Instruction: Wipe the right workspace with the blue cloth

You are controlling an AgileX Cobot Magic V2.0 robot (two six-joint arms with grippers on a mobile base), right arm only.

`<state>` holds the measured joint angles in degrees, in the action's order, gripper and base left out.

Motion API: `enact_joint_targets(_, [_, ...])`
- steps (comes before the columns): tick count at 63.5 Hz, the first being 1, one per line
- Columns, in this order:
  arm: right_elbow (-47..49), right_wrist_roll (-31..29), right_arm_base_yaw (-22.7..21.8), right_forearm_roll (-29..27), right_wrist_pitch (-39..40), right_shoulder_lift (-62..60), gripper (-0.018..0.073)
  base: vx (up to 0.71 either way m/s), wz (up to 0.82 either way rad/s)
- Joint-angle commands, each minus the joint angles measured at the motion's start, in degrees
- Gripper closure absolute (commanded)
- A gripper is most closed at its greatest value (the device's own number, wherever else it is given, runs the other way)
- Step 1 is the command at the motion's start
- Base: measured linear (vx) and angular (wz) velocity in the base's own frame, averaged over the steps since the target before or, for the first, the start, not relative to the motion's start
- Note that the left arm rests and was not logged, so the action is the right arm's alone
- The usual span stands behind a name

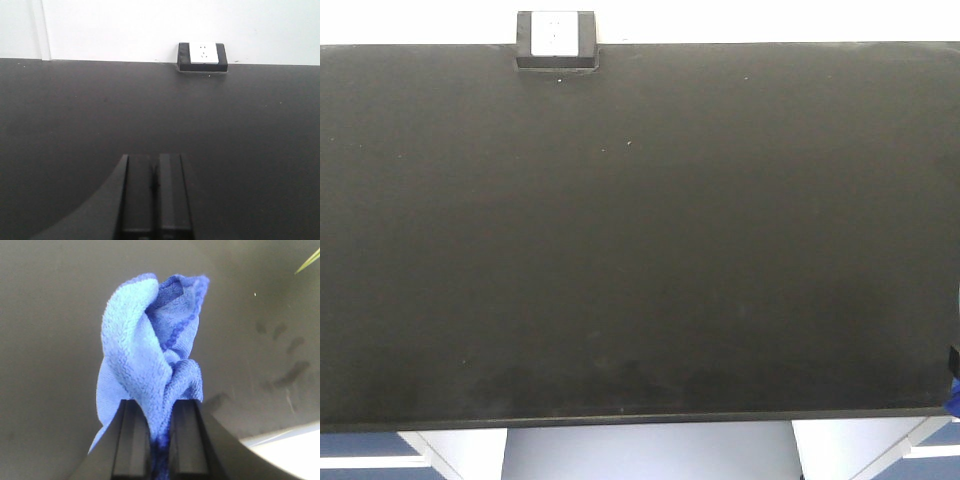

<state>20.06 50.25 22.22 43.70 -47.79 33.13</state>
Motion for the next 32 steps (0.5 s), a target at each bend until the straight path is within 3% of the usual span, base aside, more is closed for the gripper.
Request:
enact_joint_targets(1, [1.7,-0.1,0.1,2.9,2.0,0.0,0.0564,0.05,-0.01])
enact_joint_targets(32, [1.7,-0.1,0.1,3.0,5.7,0.0,0.0564,0.01,0.0])
